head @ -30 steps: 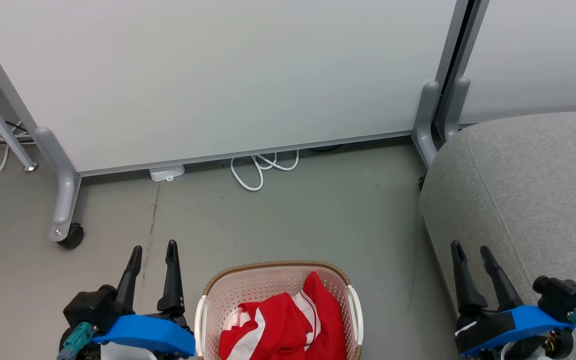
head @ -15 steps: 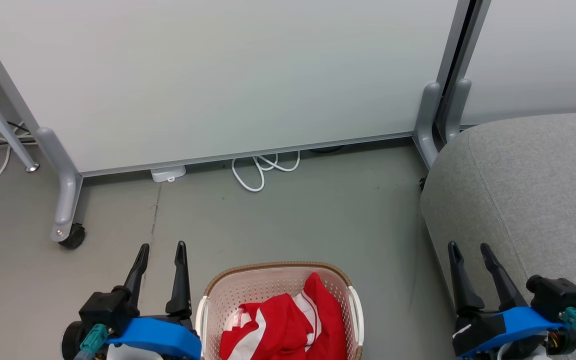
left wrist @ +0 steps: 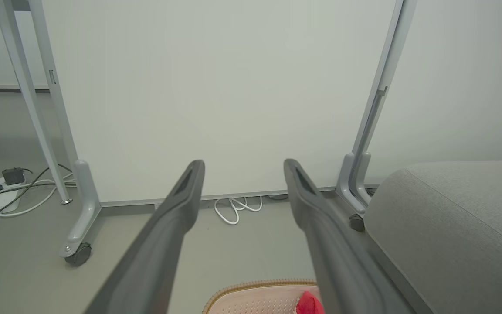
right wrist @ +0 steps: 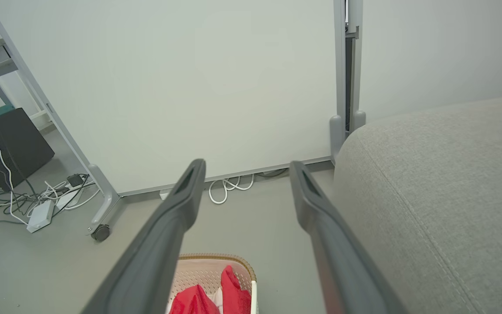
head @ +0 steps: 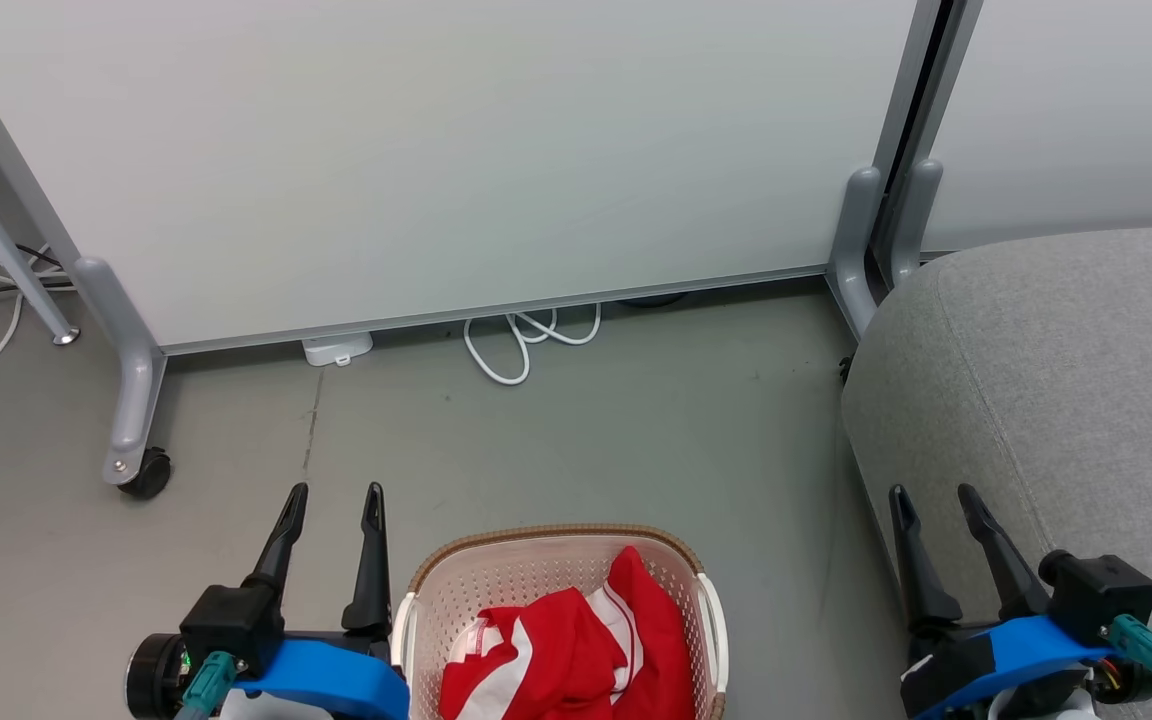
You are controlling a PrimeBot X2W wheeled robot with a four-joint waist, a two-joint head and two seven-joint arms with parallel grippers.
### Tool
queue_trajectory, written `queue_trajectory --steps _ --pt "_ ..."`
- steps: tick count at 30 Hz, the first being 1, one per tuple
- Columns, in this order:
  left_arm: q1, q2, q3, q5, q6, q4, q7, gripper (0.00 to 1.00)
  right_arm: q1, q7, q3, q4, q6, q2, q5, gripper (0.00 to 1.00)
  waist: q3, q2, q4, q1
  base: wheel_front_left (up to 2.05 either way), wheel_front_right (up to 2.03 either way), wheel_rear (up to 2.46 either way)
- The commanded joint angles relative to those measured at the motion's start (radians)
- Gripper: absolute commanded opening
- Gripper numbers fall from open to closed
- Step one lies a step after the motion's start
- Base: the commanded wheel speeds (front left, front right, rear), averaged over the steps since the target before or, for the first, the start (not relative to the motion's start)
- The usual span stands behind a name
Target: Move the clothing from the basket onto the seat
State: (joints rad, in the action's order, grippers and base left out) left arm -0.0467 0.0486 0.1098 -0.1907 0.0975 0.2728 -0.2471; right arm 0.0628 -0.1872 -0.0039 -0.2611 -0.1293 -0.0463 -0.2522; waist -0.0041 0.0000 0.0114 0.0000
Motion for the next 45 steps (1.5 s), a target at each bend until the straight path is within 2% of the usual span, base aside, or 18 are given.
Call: queue_trajectory --steps 1,8,29,36,45 --pt "-0.011 0.003 0.003 0.019 -0.001 0.0 -0.008 1.0 0.008 -0.01 0.002 0.003 -0.002 -0.007 0.02 1.0 0.0 0.0 -0.001 0.0 0.0 0.0 0.0" --pt "-0.006 0.003 0.008 0.025 -0.006 0.002 -0.021 1.0 0.008 -0.021 0.003 0.0 -0.002 -0.007 0.064 1.0 -0.001 0.0 -0.006 0.0 0.0 0.0 0.0" --pt "0.0 0.003 0.013 -0.01 -0.006 0.017 -0.02 1.0 0.014 -0.021 0.015 0.007 -0.002 -0.006 0.051 1.0 0.019 0.0 -0.02 0.0 0.0 0.0 0.0" --pt "-0.041 0.003 0.014 -0.002 0.0 0.063 -0.019 1.0 0.062 -0.019 0.06 0.034 -0.002 -0.006 0.046 1.0 0.107 0.0 -0.066 0.0 0.0 0.0 0.0" --pt "-0.178 0.017 0.047 0.012 0.019 0.246 -0.019 1.0 0.165 -0.03 0.116 0.084 -0.002 -0.006 0.045 1.0 0.292 0.0 -0.132 0.0 0.0 0.0 0.0"
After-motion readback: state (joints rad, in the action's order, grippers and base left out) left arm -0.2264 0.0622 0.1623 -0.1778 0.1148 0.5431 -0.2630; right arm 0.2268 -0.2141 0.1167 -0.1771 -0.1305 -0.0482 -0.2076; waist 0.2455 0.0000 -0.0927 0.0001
